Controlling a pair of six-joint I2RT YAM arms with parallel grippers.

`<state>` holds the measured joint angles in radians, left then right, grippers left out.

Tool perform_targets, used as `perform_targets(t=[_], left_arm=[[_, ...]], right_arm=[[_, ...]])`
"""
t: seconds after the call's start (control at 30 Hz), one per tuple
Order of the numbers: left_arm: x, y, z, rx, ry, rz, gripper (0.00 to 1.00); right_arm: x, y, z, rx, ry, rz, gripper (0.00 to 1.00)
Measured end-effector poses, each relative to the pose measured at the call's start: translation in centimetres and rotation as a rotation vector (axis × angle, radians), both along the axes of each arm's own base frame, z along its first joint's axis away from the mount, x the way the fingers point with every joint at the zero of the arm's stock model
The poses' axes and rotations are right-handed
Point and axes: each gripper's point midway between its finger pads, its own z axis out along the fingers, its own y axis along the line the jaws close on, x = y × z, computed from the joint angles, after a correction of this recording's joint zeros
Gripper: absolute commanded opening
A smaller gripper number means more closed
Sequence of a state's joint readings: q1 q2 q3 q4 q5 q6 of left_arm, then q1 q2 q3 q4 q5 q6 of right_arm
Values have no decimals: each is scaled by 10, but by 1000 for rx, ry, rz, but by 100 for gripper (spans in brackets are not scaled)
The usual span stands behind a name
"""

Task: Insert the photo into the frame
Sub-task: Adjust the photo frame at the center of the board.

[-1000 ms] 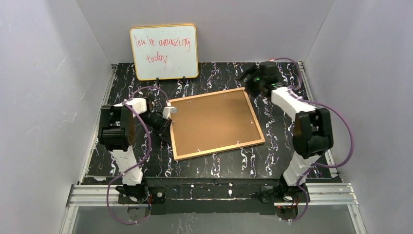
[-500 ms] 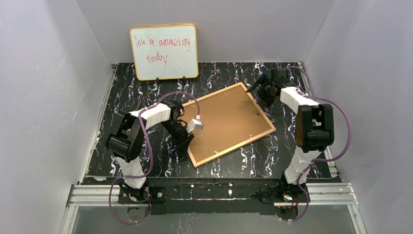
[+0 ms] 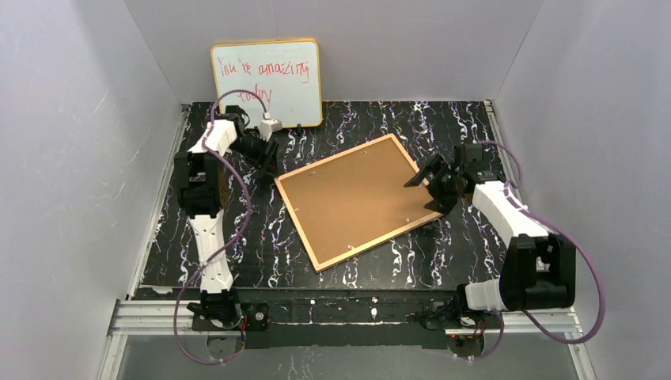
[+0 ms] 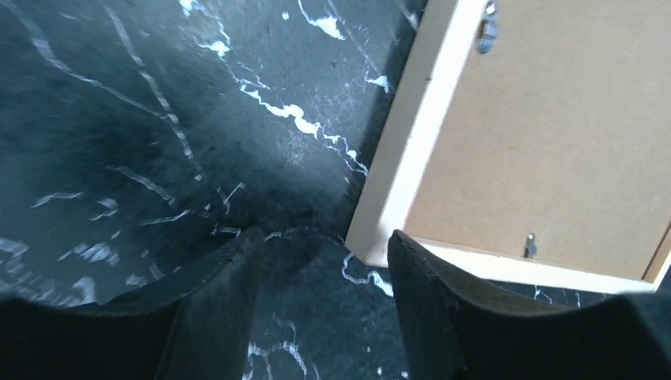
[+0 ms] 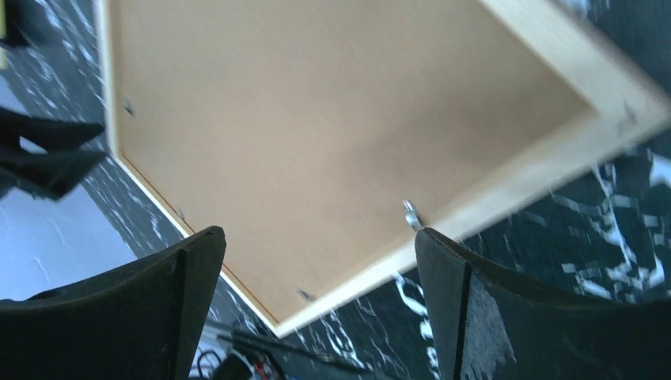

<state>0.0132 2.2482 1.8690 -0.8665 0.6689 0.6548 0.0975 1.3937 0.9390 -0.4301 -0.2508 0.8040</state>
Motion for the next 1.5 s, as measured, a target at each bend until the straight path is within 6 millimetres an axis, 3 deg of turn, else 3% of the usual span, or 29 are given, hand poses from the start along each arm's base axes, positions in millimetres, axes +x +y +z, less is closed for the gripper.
perform_targets(t=[0.07, 0.23, 0.33, 0.43, 0.6, 0.73, 0.93, 1.1, 1.17, 1.27, 1.37, 1.5], left_arm=[[-5, -8, -22, -22, 72, 14, 51], [-7, -23, -22, -63, 86, 17, 50], [-8, -28, -23, -91, 89, 17, 50], [-13, -32, -23, -114, 81, 5, 48], [-38, -37, -25, -120, 84, -61, 45], [-74, -43, -25, -121, 108, -159, 45], [-154, -53, -24, -161, 250, -335, 45], [-236, -58, -20, -219, 481, -448, 45], [-250, -58, -18, -219, 527, -464, 43], [-243, -58, -19, -206, 530, -424, 43], [-215, -60, -21, -187, 496, -316, 49], [-173, -66, -17, -191, 411, -198, 51]], right_arm=[[-24, 0, -11, 9, 45, 6, 99], [-71, 2, -47, 39, 178, 10, 99], [-85, 3, -63, 49, 239, 7, 99], [-86, 2, -71, 44, 254, 6, 99], [-65, -2, -76, 45, 233, -14, 99], [-37, -13, -73, 36, 199, -44, 99], [9, -40, -70, 12, 159, -104, 99], [45, -52, -55, -17, 97, -108, 99], [55, -53, -45, -20, 67, -104, 97], [65, -51, -28, -26, 14, -91, 96], [62, -41, -13, -42, -23, -65, 94], [54, -1, 14, -17, -104, 26, 91]])
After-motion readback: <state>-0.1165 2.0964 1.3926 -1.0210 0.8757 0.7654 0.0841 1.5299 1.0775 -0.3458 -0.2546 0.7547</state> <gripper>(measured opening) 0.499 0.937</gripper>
